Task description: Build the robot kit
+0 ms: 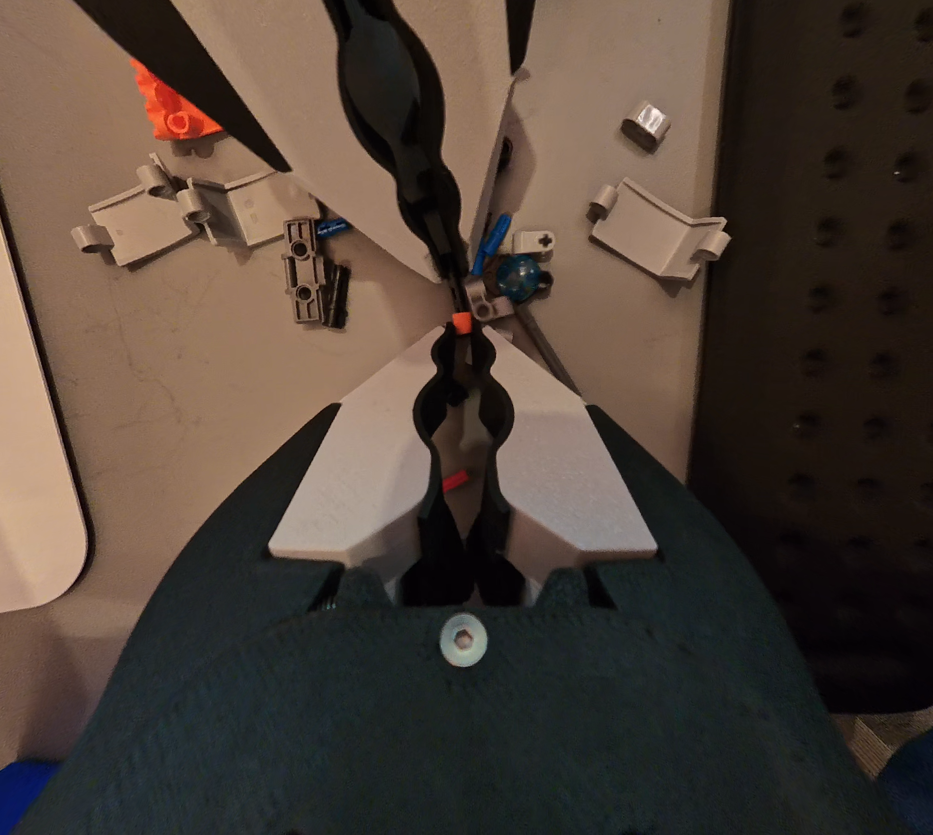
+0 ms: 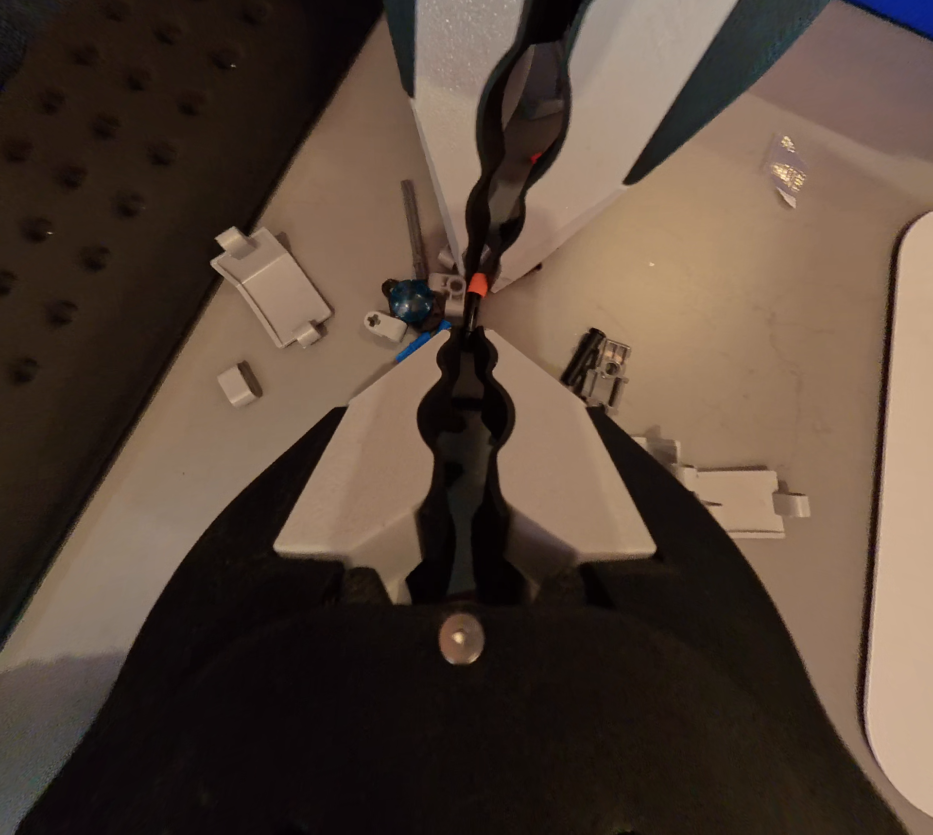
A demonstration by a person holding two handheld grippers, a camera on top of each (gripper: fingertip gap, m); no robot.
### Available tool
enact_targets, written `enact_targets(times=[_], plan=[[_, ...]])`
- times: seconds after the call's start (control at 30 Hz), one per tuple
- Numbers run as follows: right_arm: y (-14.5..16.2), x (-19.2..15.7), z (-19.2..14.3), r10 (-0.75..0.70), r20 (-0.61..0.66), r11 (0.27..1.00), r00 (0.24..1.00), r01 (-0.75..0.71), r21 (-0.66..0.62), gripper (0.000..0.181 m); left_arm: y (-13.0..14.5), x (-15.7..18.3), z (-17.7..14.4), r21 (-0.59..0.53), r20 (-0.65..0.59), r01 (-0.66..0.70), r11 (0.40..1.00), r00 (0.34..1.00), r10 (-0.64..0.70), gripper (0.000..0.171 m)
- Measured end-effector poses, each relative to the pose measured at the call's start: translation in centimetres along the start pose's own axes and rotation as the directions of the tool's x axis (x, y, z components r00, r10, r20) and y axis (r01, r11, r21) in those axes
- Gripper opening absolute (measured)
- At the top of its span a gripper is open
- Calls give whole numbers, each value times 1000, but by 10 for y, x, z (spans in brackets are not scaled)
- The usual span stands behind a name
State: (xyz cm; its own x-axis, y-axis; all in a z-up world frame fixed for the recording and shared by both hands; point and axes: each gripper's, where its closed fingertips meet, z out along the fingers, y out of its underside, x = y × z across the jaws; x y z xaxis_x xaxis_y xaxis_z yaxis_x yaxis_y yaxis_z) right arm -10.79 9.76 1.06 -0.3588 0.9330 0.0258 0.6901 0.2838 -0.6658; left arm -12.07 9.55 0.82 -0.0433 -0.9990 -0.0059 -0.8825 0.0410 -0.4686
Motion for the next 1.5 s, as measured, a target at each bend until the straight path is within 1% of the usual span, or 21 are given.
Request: enact_targets(times=[0.2,0.43,0.53,0.67,0.8,0.97,1.37,1.5], plan=[[-1,-4,1,-9,13,1000,1000,9,-8,2,-1,4,0,-7,-2,-7,1000,1000,7,3],[0,-3,0,76,-101,997,992,-78,-20,2,-1,5,1,14,83,65,998,994,-66,3],[-1,-3,0,65,-117,995,991,-73,-62,1,-2,4,1,2,111,63,998,992,-63,3],[-1,-4,1,31,-89,998,996,-35,-50,1,-2,4,1,6,86,53,999,995,-53,3],[-1,-5,1,-17,-36,998,999,15,-59,2,-1,5,1,-8,45,15,1000,999,-15,3],[-3,-6,3,-33,-1,998,999,33,-48,2,-4,7,3,-6,0,-7,1000,1000,7,3],[-5,-5,4,74,-55,997,996,-75,-11,2,-5,6,2,6,76,30,1000,997,-31,4],[-4,-5,4,87,-75,996,993,-88,-2,1,-5,6,2,32,100,71,997,992,-74,4]])
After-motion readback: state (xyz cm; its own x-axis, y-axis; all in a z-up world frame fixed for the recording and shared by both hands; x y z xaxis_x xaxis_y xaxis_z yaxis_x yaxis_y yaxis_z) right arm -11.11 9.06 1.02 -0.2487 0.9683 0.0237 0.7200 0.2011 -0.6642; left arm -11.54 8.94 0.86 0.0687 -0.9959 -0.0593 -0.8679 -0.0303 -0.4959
